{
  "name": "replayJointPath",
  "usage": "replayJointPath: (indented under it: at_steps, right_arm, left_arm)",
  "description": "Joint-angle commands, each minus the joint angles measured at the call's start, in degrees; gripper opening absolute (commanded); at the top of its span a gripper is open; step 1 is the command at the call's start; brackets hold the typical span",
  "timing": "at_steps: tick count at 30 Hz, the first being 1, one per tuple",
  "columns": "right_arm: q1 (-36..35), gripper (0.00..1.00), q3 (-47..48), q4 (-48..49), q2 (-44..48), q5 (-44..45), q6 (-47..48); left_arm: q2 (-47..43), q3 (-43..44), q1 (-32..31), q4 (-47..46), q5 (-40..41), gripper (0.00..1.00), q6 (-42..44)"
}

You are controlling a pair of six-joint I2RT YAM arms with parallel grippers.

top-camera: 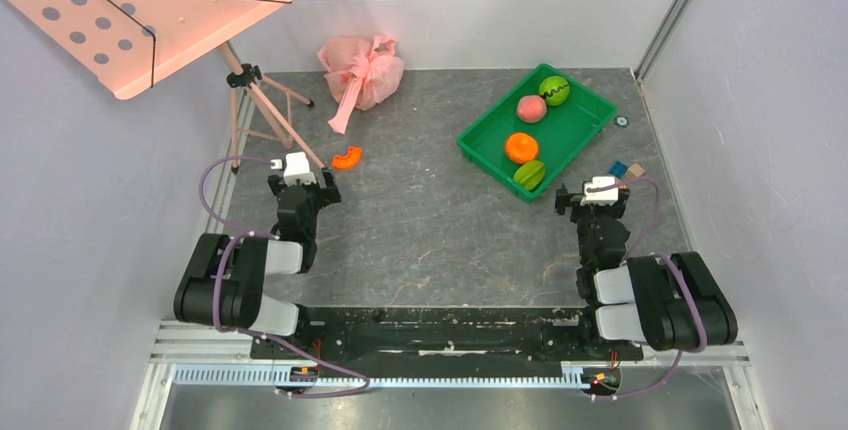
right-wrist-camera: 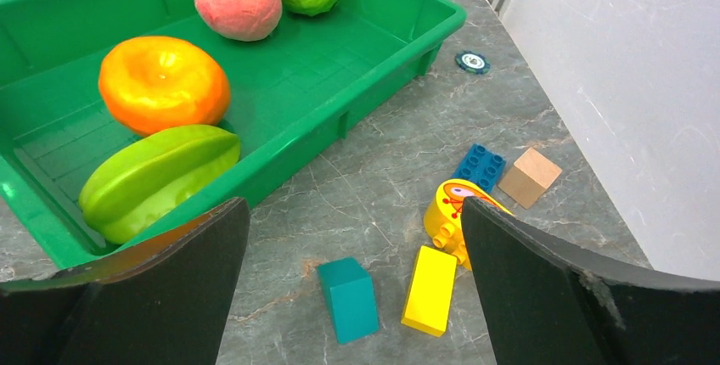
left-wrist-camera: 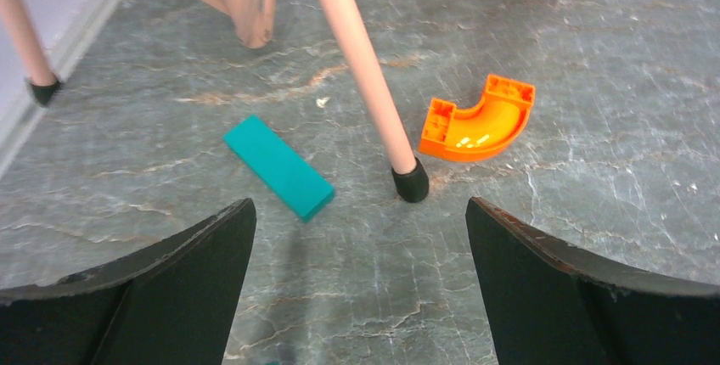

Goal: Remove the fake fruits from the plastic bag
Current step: Pick up the plastic bag at the center of the board.

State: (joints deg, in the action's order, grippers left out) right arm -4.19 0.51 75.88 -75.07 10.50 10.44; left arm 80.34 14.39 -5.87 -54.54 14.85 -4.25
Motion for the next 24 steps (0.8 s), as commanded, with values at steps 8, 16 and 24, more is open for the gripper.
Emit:
replayJointPath:
  at_steps: [8,16,24]
  right_arm:
    - [-0.11,0.98,11.37,-39.12,11.27,6.65,-13.02]
    - [-0.1,0.98,15.94,-50.75,15.42,5.22,-19.09]
    - [-0.09,0.98,14.9,-54.32,19.4,2.75,-22.4]
  left_arm:
    - [-18.41,17.18,-9.0,41.42,10.03,1.0,-16.46]
    - [-8.19,31.79,-21.52,48.12,14.04,1.0,-19.74]
    - [17.7,60.57,-22.92,54.93,15.8,1.0,-11.46]
